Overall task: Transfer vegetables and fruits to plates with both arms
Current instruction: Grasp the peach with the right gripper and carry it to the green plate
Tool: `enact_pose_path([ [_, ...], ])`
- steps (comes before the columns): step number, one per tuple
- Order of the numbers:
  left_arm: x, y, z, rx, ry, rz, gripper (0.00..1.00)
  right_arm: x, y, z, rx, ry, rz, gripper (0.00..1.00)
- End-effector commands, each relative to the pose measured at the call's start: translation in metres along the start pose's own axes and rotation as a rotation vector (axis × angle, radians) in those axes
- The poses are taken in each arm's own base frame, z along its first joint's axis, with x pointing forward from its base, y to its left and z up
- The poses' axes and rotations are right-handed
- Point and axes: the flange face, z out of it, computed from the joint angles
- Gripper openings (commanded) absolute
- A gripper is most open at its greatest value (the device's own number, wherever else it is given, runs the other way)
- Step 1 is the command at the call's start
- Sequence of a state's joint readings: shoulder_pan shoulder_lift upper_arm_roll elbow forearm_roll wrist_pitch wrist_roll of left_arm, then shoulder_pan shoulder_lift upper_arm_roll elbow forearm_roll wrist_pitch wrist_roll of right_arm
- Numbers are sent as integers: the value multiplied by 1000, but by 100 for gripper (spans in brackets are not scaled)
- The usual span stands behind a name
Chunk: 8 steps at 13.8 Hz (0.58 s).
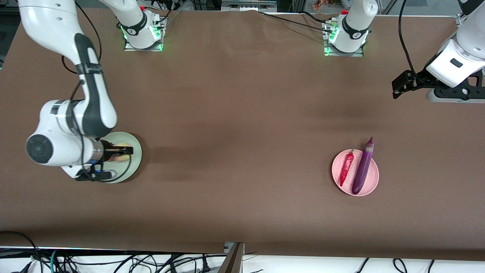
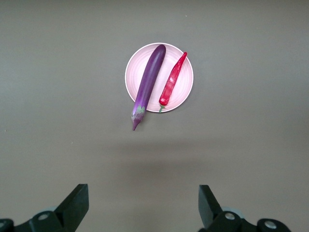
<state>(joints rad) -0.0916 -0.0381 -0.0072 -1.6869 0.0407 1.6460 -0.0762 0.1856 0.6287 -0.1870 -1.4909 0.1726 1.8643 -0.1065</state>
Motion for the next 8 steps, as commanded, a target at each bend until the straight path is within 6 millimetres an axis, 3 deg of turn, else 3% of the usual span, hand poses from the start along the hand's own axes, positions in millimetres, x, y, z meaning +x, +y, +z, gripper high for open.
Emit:
enact_pose_path([
  [1, 5, 0, -6, -5, -7, -8, 100, 5, 35, 40, 90, -46, 15, 39],
  [6, 5, -2, -6, -5, -5, -7, 100, 18, 35, 84, 102, -41, 32, 42],
  [7, 5, -2, -6, -5, -5, -5, 100, 18, 34, 83, 102, -38, 35, 79],
  [8, 5, -2, -6, -5, -5, -4, 100, 19, 31, 74, 105, -31, 29, 100],
])
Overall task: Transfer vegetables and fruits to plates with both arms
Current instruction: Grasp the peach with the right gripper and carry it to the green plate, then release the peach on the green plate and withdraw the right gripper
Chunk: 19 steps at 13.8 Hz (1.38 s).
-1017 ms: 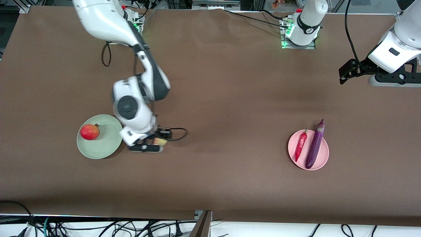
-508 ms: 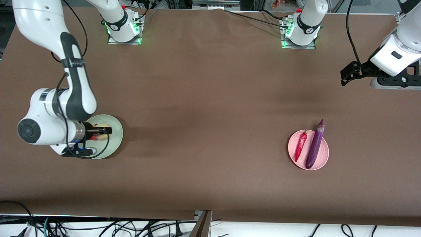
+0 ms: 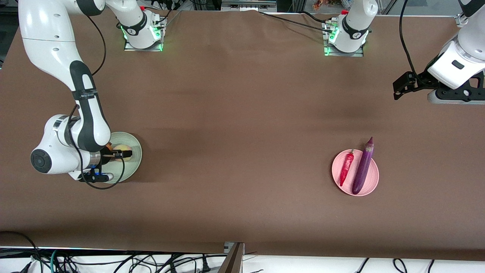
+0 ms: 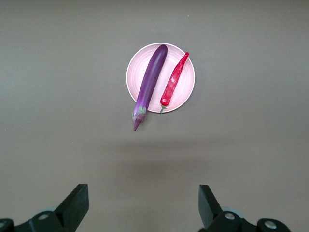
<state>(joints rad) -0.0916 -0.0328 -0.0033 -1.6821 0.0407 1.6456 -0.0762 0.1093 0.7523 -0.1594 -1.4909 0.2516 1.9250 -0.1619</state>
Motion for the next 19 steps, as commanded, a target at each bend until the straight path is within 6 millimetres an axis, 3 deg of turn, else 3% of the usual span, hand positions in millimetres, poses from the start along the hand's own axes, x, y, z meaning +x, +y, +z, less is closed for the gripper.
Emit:
enact_pose_path([
  [1, 3, 0, -7, -5, -4, -3, 100, 0, -9, -15, 23, 22, -10, 100],
  [5, 6, 2, -8, -5, -1, 1, 100, -46, -19, -120, -1, 15, -51, 100],
  [8, 7, 3, -7, -7, -1, 0, 100, -95, -22, -209, -99, 67, -84, 100],
  [10, 7, 3, -7, -8, -1, -2, 100, -132, -21, -253, -89, 73, -68, 100],
  [14, 7, 4, -8, -8, -1, 1, 100, -186, -28, -308, -81, 98, -74, 100],
  [19, 7, 4, -8, -8, -1, 3, 100, -235, -34, -361, -172, 183, -92, 100],
])
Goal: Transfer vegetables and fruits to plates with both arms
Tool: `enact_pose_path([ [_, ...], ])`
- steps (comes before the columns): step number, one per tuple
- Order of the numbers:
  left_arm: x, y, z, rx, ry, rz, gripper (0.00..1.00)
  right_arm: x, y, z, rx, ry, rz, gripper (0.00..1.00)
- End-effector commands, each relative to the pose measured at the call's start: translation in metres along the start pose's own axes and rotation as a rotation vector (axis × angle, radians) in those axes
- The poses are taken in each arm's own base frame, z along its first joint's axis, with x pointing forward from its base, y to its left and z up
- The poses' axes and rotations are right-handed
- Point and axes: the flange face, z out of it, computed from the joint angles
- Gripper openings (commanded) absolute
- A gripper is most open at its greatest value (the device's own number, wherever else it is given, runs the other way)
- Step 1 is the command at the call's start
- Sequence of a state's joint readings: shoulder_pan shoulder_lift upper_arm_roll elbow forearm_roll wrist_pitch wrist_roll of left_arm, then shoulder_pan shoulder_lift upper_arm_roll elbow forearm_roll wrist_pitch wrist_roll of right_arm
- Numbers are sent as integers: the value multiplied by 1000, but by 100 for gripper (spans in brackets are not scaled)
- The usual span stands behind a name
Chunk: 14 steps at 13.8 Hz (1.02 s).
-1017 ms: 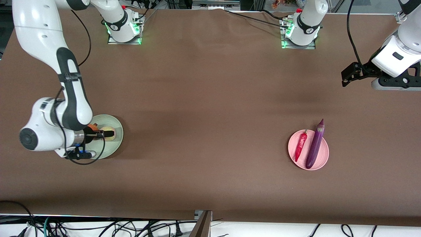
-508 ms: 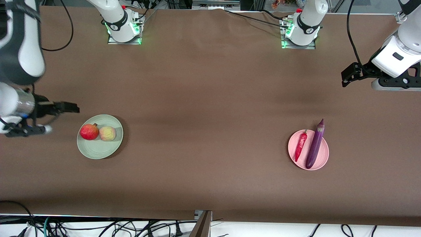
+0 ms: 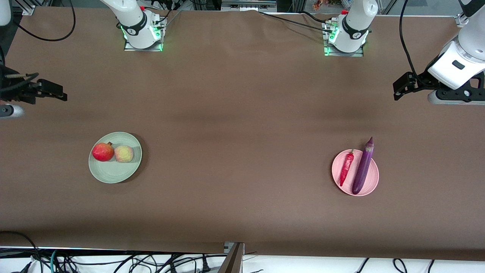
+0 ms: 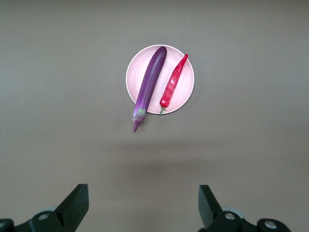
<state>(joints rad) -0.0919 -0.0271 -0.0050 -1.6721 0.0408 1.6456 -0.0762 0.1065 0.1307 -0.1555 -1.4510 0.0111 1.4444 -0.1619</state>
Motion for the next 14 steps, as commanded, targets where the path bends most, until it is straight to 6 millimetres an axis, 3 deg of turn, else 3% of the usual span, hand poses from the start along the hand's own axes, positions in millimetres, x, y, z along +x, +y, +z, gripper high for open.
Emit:
enact_pose_path([
  [1, 5, 2, -6, -8, -6, 2, 100, -31, 3, -31, -31, 47, 4, 100],
  [3, 5, 3, -6, -10, -6, 2, 100, -41, 7, -36, -42, 47, 7, 100],
  [4, 5, 3, -6, -10, -6, 2, 100, -37, 5, -31, -39, 37, 6, 100],
  [5, 5, 3, -6, -10, -6, 2, 100, -37, -9, -32, -46, 32, -9, 100],
  [9, 5, 3, -7, -11, -4, 4, 100, -41, -7, -26, -29, 5, 123, 100],
  [14, 5, 3, -6, -11, -6, 2, 100, -34, -12, -27, -34, 9, 104, 100],
])
